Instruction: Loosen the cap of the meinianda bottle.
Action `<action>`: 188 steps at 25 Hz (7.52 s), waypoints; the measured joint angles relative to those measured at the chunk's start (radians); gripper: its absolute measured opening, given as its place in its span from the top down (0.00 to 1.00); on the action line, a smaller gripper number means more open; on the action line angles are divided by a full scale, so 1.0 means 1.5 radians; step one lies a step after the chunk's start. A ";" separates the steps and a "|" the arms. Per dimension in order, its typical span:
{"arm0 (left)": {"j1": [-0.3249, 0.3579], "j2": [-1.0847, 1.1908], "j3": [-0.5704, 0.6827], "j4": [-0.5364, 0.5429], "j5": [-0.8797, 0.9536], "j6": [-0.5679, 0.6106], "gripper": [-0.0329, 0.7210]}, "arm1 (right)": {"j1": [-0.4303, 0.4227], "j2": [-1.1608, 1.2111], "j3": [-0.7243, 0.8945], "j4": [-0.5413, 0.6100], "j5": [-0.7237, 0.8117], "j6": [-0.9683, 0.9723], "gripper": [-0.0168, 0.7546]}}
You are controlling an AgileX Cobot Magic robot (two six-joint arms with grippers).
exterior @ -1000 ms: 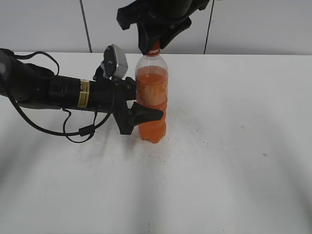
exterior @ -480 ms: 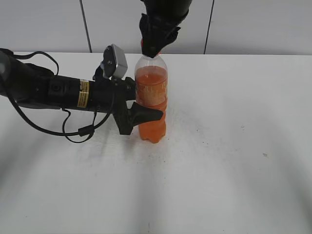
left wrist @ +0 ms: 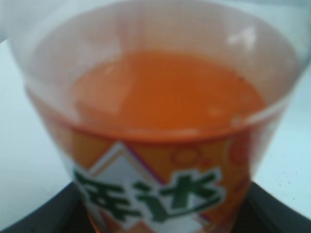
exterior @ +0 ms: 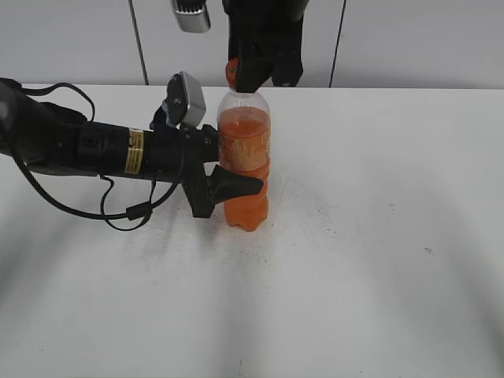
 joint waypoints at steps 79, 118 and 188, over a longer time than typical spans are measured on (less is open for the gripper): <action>0.000 0.000 0.000 0.001 0.001 0.000 0.39 | -0.405 -0.115 0.653 0.153 -0.491 0.627 0.62; 0.000 0.000 0.000 0.001 0.002 0.000 0.39 | -0.380 -0.029 0.653 0.138 -0.634 0.665 0.24; 0.192 -0.316 -0.250 -0.886 1.405 0.523 0.41 | -0.354 -0.339 0.368 -0.093 -0.054 0.749 0.31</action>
